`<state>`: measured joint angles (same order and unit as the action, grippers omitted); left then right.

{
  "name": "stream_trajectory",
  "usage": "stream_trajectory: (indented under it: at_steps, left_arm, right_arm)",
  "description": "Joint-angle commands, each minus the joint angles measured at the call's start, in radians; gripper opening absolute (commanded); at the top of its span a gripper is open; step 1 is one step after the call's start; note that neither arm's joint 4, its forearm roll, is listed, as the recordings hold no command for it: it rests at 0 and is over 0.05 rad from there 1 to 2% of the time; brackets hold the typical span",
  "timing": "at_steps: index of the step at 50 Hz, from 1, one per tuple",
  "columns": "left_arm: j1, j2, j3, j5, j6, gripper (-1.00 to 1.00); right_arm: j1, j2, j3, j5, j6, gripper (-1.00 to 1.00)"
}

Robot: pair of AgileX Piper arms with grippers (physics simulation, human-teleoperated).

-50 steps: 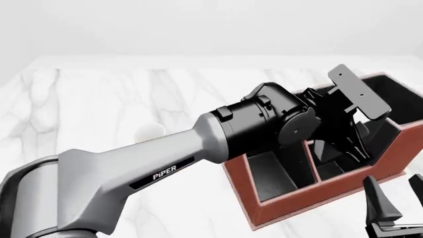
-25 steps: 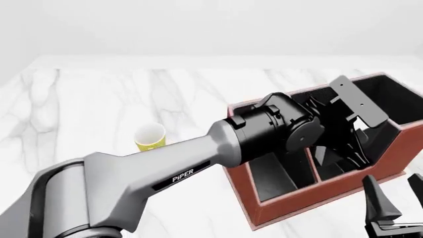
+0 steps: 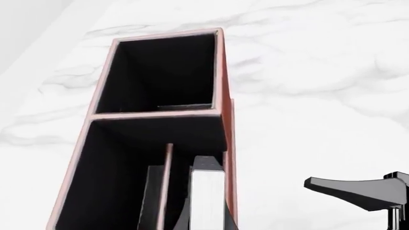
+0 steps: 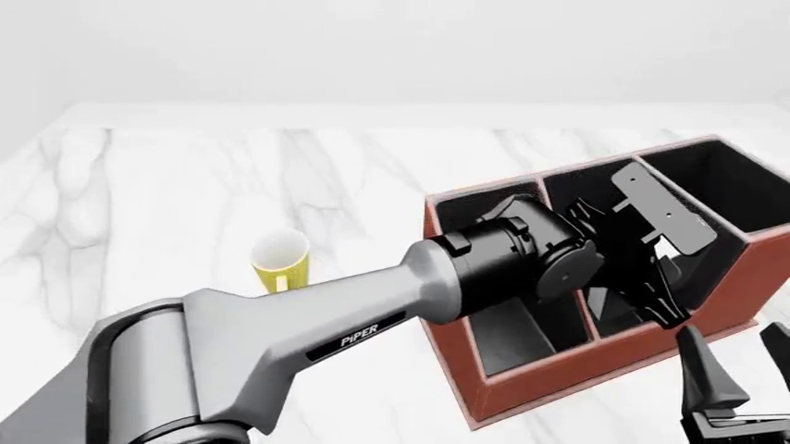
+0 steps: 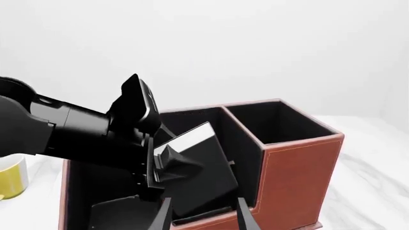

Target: Pick up the book and place it in the back compartment of the caddy.

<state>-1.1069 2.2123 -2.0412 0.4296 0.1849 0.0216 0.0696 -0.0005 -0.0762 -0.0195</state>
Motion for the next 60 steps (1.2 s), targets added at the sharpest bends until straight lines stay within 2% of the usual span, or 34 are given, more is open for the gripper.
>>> stream_trajectory:
  at_steps: [1, 37, 38, 60]
  left_arm:
    - [-0.001, 0.009, 0.014, -0.031, 0.008, -1.0]
    - [-0.003, 0.055, 0.029, -0.084, 0.004, -1.0]
    - [-0.003, 0.056, 0.029, -0.086, 0.007, 1.0]
    - [-0.007, -0.016, 0.082, -0.103, 0.001, 1.0]
  right_arm:
    - [0.0, 0.005, 0.0, -0.005, 0.002, 1.0]
    - [-0.002, 0.013, 0.0, -0.01, 0.008, 1.0]
    - [-0.002, 0.018, 0.0, -0.014, 0.007, 1.0]
    - [-0.005, -0.003, 0.0, 0.005, 0.003, 1.0]
